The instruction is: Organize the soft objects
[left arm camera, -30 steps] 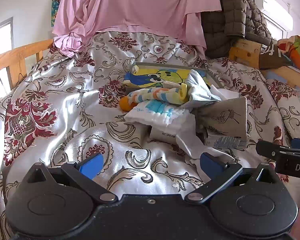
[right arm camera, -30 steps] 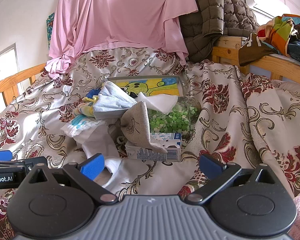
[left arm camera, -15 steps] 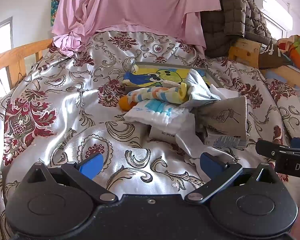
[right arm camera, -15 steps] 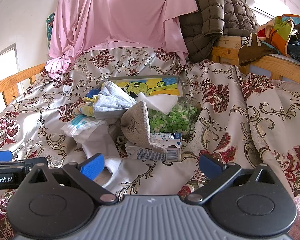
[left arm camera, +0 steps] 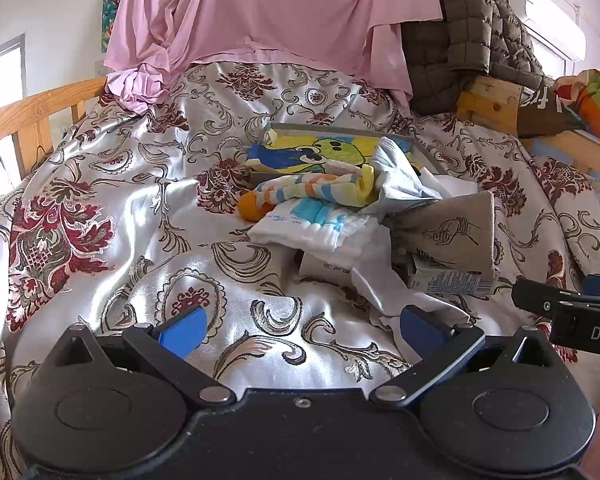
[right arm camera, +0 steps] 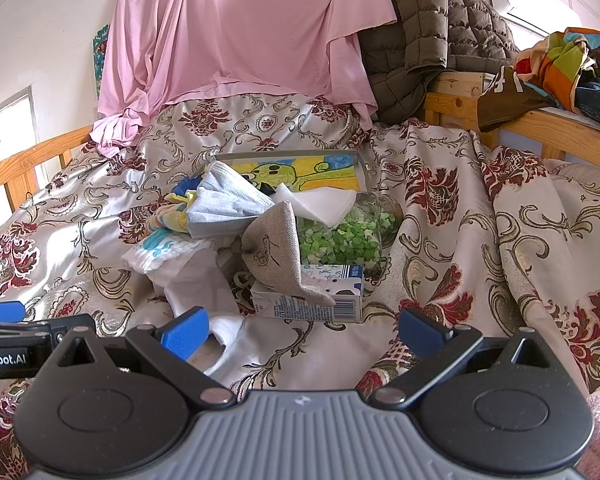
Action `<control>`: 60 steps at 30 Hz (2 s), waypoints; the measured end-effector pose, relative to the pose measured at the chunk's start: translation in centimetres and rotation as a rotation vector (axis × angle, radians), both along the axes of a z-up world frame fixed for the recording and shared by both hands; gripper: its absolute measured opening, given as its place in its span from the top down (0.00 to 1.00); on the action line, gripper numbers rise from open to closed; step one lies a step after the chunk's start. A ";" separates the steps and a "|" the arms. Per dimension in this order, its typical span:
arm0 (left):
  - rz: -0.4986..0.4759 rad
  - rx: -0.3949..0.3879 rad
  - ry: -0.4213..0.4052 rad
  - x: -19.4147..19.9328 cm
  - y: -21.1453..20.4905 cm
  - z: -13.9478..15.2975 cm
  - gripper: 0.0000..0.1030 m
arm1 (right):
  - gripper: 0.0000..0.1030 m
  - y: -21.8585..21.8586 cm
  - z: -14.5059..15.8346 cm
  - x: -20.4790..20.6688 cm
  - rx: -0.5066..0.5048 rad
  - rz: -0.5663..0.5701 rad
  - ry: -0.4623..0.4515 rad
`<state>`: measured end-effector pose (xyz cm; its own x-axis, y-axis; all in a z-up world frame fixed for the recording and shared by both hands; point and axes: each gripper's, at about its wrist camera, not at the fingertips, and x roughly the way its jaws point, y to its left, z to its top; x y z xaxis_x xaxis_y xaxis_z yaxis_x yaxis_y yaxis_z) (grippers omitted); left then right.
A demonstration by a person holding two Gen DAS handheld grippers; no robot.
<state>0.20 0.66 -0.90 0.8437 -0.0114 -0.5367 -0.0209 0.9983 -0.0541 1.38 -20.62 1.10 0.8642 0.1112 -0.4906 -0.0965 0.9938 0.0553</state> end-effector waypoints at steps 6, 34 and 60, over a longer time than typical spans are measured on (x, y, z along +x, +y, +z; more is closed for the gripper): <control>0.000 0.001 -0.001 0.0 0.0 -0.1 0.01 | 0.00 0.0 0.1 0.0 0.001 0.000 0.001; -0.102 -0.025 0.118 6.4 -1.7 -2.3 0.01 | 0.00 0.1 0.6 11.0 -0.113 0.365 -0.002; -0.279 -0.061 0.234 12.4 -6.3 -5.7 0.03 | 0.29 -2.9 -3.3 15.1 0.140 0.406 0.110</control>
<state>12.58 -5.66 -6.65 0.6583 -0.2616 -0.7058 0.2328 0.9625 -0.1395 16.49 -23.54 -2.25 0.6807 0.5025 -0.5330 -0.4632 0.8590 0.2182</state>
